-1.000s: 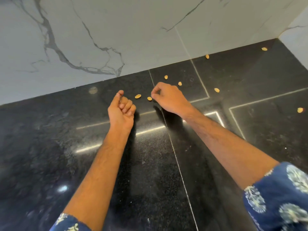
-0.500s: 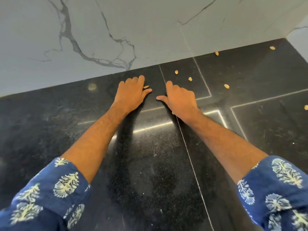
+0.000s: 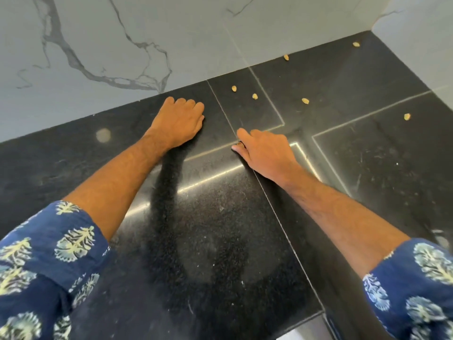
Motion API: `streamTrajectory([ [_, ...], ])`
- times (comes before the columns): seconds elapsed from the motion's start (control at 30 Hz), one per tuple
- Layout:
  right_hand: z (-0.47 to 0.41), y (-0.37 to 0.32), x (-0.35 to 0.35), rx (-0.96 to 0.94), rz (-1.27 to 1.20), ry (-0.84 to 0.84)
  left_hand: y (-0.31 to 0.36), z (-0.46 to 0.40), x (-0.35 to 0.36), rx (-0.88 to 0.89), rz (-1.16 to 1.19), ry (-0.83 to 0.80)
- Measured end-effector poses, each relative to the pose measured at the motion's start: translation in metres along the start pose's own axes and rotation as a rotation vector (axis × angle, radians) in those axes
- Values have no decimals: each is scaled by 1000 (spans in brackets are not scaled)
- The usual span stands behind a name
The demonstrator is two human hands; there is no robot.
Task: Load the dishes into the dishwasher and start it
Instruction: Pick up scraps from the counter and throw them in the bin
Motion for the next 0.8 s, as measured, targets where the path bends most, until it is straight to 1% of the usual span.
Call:
streamTrajectory([
  [0.07, -4, -5, 1, 9, 52, -13, 4, 2, -12, -76, 59, -17],
  [0.1, -5, -8, 0, 25, 83, -32, 7, 7, -20, -175, 150, -10],
  [0.13, -7, -8, 1, 45, 103, -62, 13, 13, -31, -328, 302, 13],
  [0.17, -8, -8, -1, 72, 111, -88, 21, 23, -43, -537, 523, 47],
  [0.2, -9, -8, -2, 119, 96, -134, 34, 35, -55, -786, 814, 103],
  [0.23, -9, -6, -4, 196, 41, -193, 50, 51, -66, -1045, 1133, 143],
  [0.27, -4, -4, -8, 309, -78, -258, 72, 68, -78, -1246, 1422, 140],
  [0.3, 3, -4, -16, 449, -283, -306, 95, 86, -90, -1361, 1665, 109],
  [0.33, 16, -5, -27, 632, -578, -310, 119, 105, -104, -1405, 1873, 60],
  [0.4, 53, -14, -54, 1039, -1252, -276, 161, 144, -130, -1402, 2210, -42],
  [0.43, 79, -24, -69, 1187, -1550, -279, 180, 164, -141, -1403, 2337, -89],
  [0.47, 104, -34, -84, 1270, -1809, -284, 198, 181, -151, -1386, 2449, -135],
  [0.5, 133, -44, -100, 1323, -2004, -277, 217, 198, -162, -1368, 2531, -183],
  [0.53, 161, -53, -109, 1371, -2144, -258, 235, 211, -170, -1352, 2585, -227],
  [0.6, 211, -69, -123, 1465, -2322, -208, 267, 230, -185, -1329, 2637, -310],
  [0.67, 256, -83, -135, 1544, -2362, -123, 298, 246, -194, -1399, 2605, -354],
  [0.73, 294, -95, -146, 1606, -2346, -42, 325, 264, -197, -1515, 2513, -336],
  [0.8, 337, -107, -155, 1706, -2289, 4, 353, 290, -197, -1630, 2393, -316],
])
Point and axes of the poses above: each hand's wrist, its own z-axis away from the middle knuckle, its own x-axis out of the palm, y = z × x, the point moved 4 cm from there along -z, towards the middle knuckle, and after that the axes turned 15 degrees about y, right-handed, at the moved point
